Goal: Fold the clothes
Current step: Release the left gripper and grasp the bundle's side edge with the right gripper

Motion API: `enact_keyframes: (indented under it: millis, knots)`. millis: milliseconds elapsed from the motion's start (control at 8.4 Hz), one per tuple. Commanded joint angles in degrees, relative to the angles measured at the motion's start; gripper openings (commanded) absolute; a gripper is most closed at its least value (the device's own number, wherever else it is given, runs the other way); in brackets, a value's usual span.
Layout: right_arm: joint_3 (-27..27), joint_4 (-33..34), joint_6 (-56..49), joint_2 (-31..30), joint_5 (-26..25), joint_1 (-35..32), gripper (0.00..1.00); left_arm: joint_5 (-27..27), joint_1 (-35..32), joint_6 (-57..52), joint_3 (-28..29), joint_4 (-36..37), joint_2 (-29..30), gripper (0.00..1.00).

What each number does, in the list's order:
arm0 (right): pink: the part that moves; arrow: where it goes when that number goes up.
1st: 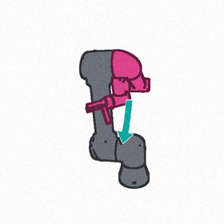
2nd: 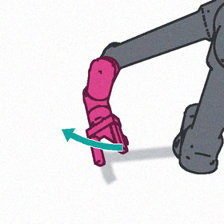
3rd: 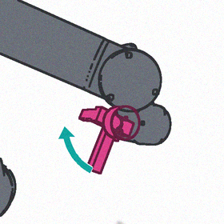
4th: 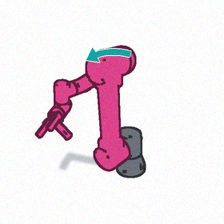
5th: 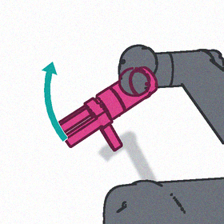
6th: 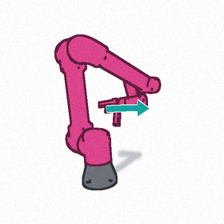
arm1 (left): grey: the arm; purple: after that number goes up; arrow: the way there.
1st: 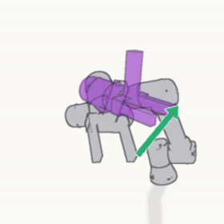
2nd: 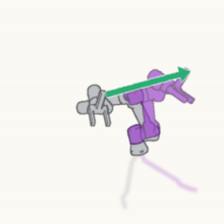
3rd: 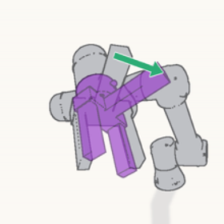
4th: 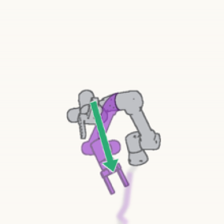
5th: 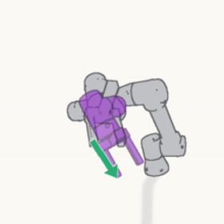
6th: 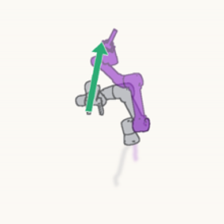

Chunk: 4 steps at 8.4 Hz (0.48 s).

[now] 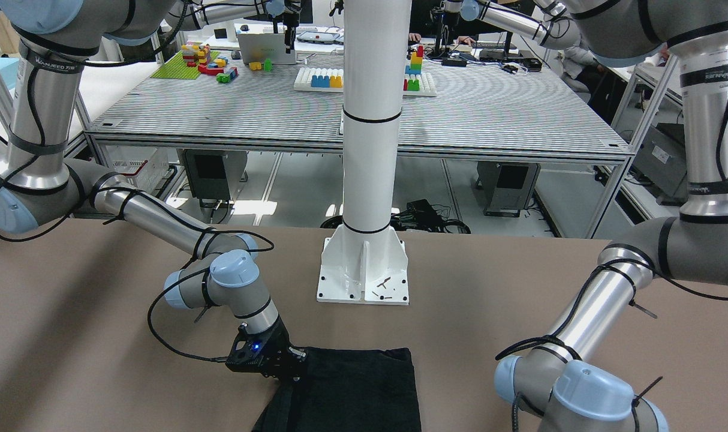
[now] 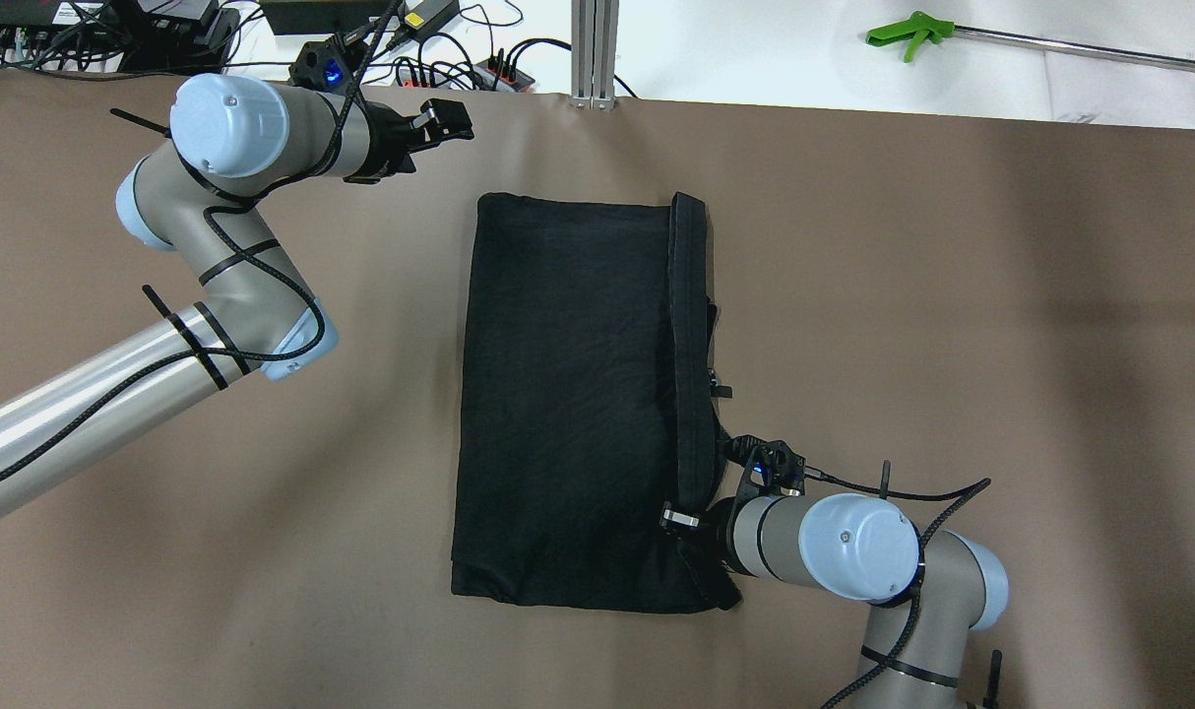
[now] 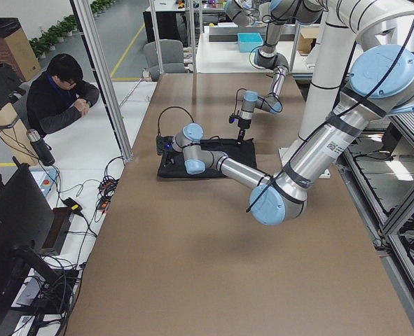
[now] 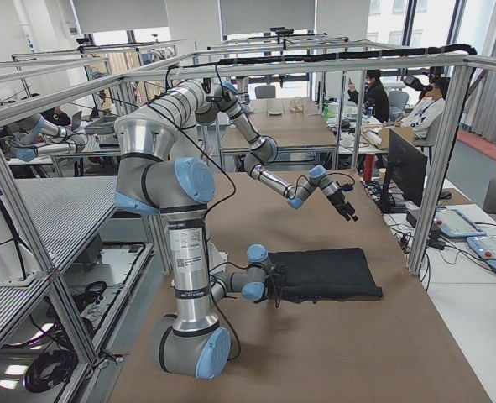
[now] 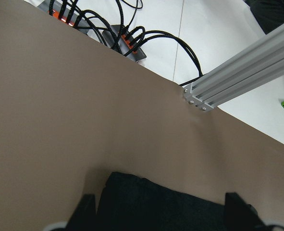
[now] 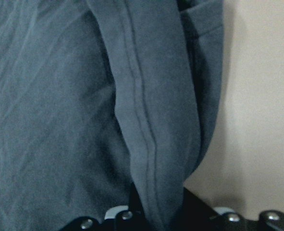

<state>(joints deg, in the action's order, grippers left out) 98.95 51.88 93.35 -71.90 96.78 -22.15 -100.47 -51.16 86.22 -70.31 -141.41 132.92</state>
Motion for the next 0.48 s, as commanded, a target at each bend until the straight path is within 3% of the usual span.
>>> enact_keyframes:
  millis: [0,357]
  knots:
    - [3.16,0.32,-0.09,-0.34,0.60,-0.44,0.00,-3.13,-0.16,0.09,-4.20,0.87,-2.04,0.95]
    - [5.55,2.52,-0.27,-0.26,0.61,-0.44,0.00,-3.59,3.15,3.32,-19.10,5.27,-10.97,0.95]
